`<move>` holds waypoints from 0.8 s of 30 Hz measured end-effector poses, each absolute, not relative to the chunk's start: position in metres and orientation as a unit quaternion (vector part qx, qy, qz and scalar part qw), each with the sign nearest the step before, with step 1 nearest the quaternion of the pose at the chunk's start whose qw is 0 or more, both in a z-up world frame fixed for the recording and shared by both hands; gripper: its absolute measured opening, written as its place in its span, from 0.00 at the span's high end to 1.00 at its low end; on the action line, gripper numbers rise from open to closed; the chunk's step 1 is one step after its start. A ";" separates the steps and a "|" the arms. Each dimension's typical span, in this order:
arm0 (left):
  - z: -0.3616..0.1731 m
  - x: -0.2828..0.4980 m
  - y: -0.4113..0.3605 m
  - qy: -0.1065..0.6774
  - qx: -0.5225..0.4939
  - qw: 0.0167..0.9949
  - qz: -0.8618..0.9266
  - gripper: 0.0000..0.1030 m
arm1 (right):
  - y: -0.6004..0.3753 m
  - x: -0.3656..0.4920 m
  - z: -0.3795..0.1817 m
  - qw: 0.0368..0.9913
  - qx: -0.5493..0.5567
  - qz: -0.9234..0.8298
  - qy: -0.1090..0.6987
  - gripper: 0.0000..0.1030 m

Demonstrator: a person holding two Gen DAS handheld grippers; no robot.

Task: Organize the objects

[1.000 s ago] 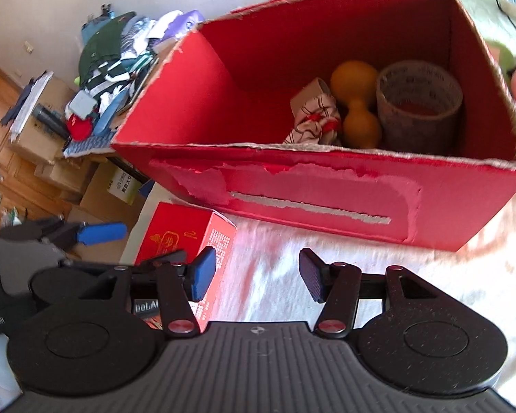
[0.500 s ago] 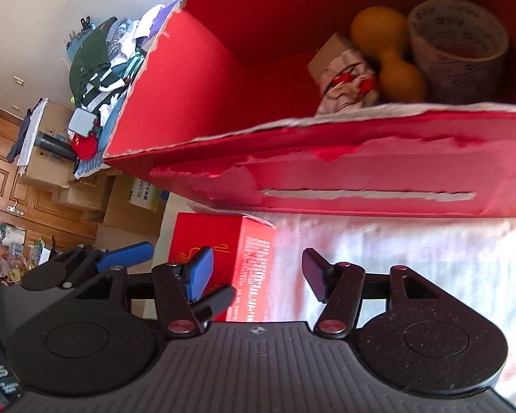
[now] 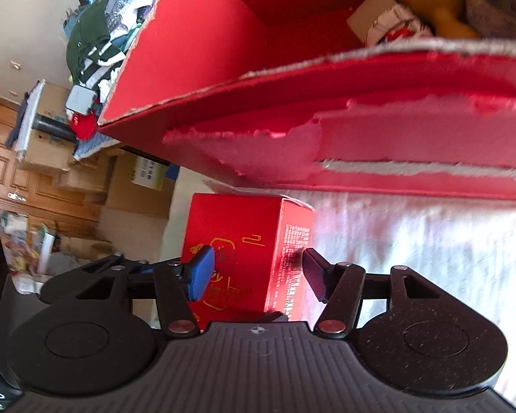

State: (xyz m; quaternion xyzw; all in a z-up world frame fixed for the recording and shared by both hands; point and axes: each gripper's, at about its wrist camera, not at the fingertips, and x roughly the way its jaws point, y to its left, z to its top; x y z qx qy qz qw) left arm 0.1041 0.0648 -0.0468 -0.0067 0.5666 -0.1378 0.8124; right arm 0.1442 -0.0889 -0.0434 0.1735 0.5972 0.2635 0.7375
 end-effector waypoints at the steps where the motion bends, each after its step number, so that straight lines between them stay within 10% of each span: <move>1: -0.046 0.104 0.066 0.566 -0.006 0.812 -0.140 0.16 | -0.089 0.143 -0.042 0.738 0.174 0.263 0.597 0.40; 24: 0.013 0.082 -0.076 0.536 0.132 0.776 -0.305 0.18 | -0.222 0.092 0.023 0.781 0.214 0.144 0.569 0.44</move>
